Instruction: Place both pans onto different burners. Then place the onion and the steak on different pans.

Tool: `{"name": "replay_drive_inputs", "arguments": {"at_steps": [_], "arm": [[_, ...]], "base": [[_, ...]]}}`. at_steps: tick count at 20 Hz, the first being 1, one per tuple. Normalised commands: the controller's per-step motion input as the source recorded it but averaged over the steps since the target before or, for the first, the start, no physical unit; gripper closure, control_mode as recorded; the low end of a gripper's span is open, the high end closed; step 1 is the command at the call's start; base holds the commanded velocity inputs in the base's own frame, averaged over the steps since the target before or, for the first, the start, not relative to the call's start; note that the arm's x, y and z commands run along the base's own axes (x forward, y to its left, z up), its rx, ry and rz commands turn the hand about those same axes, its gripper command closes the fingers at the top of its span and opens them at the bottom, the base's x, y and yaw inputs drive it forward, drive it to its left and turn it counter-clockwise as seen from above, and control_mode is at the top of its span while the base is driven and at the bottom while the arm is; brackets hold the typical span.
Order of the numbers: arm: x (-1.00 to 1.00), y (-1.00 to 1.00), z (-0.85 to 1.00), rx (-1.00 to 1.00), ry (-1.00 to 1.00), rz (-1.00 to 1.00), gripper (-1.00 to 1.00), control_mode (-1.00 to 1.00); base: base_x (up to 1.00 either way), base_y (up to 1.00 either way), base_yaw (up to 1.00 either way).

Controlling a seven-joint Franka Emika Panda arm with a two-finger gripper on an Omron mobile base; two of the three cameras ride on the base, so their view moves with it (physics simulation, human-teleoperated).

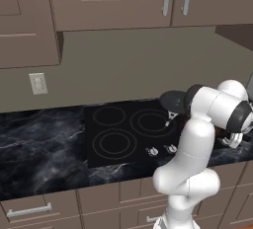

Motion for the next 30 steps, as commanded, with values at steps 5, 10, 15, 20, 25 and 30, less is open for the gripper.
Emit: {"name": "replay_drive_inputs", "arguments": {"at_steps": [5,10,15,20,25,30], "arm": [[0.0,0.02,0.39,0.0,-0.05,0.0,-1.0,-1.0],[0.02,0.07,0.57,0.0,-0.03,-0.03,-1.0,-1.0],[0.08,0.04,0.67,0.0,-0.03,-0.06,-1.0,-1.0],[0.09,0.0,0.8,0.0,-0.03,-0.08,-1.0,-1.0],[0.04,0.0,0.68,0.0,-0.01,-0.08,-1.0,-1.0],[0.0,0.01,0.47,0.0,-0.03,-0.15,-1.0,-1.0]], "base": [[0.0,0.0,0.0],[0.0,0.0,0.0],[0.0,0.0,0.0],[0.0,0.0,0.0],[0.0,0.0,0.0],[0.0,0.0,0.0]]}}
